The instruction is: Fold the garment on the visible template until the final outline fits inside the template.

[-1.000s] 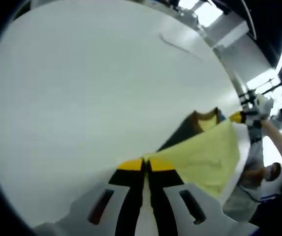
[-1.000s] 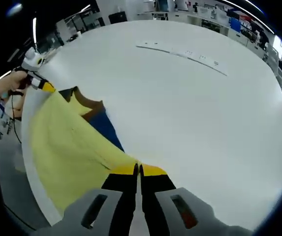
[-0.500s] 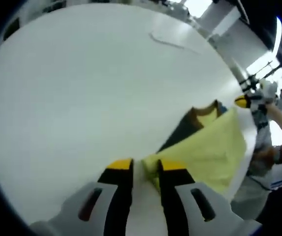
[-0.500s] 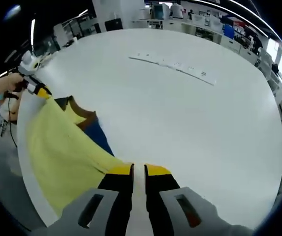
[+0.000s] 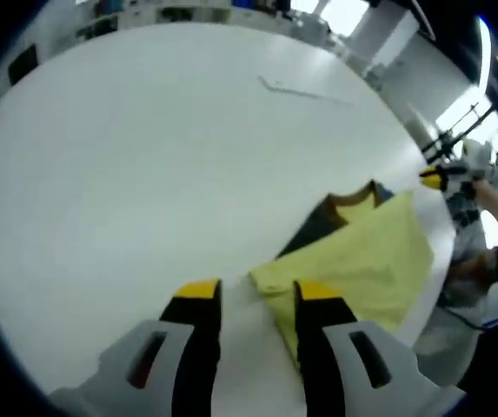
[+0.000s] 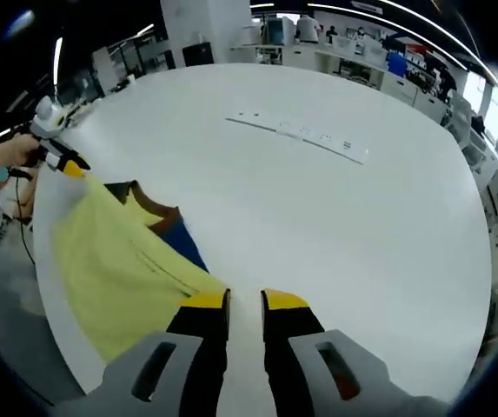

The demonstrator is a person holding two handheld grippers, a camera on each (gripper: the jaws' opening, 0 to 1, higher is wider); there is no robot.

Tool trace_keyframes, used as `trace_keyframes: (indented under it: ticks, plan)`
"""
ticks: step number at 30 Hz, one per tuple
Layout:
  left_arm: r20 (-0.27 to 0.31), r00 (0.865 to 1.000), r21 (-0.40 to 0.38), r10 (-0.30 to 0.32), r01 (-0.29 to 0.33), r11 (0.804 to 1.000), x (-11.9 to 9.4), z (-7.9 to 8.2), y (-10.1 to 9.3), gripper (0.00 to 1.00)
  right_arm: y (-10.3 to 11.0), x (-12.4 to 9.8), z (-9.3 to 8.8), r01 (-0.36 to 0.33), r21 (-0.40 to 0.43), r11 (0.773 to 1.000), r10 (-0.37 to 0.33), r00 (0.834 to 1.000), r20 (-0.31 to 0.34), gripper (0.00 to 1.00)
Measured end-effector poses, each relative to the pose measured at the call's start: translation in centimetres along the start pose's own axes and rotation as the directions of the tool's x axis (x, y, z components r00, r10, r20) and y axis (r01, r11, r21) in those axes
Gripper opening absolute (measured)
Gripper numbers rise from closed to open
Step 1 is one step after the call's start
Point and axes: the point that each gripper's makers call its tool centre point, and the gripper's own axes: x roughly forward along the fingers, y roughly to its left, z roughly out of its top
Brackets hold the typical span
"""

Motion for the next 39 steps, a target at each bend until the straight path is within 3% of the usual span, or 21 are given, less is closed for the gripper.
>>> trace_keyframes:
  ticks: [11, 19, 29, 31, 39]
  plan:
    - [0.051, 0.998, 0.058, 0.033, -0.036, 0.998, -2.9, -1.3, -0.5, 0.52, 1.9, -2.8, -0.6, 0.011, -0.009, 1.000, -0.011, 0.999, 0.039, 0.32]
    - [0.115, 0.993, 0.085, 0.011, -0.021, 0.996, -5.9, -2.6, -2.3, 0.66, 4.2, -6.0, -0.9, 0.004, 0.029, 1.000, -0.008, 0.994, 0.108, 0.42]
    - [0.218, 0.976, 0.117, 0.013, -0.040, 0.992, -11.0, -3.9, -4.4, 0.77, 7.5, -10.7, -2.7, 0.014, 0.073, 0.997, -0.027, 0.982, 0.186, 0.51]
    - [0.224, 0.974, 0.121, 0.010, -0.038, 0.992, -11.5, -4.2, -4.6, 0.74, 8.1, -11.6, -3.2, 0.012, 0.079, 0.997, -0.028, 0.981, 0.193, 0.54]
    - [0.278, 0.960, 0.137, -0.011, -0.029, 0.990, -14.9, -6.8, -7.0, 0.80, 10.4, -14.7, -4.1, -0.008, 0.116, 0.993, -0.020, 0.970, 0.242, 0.64]
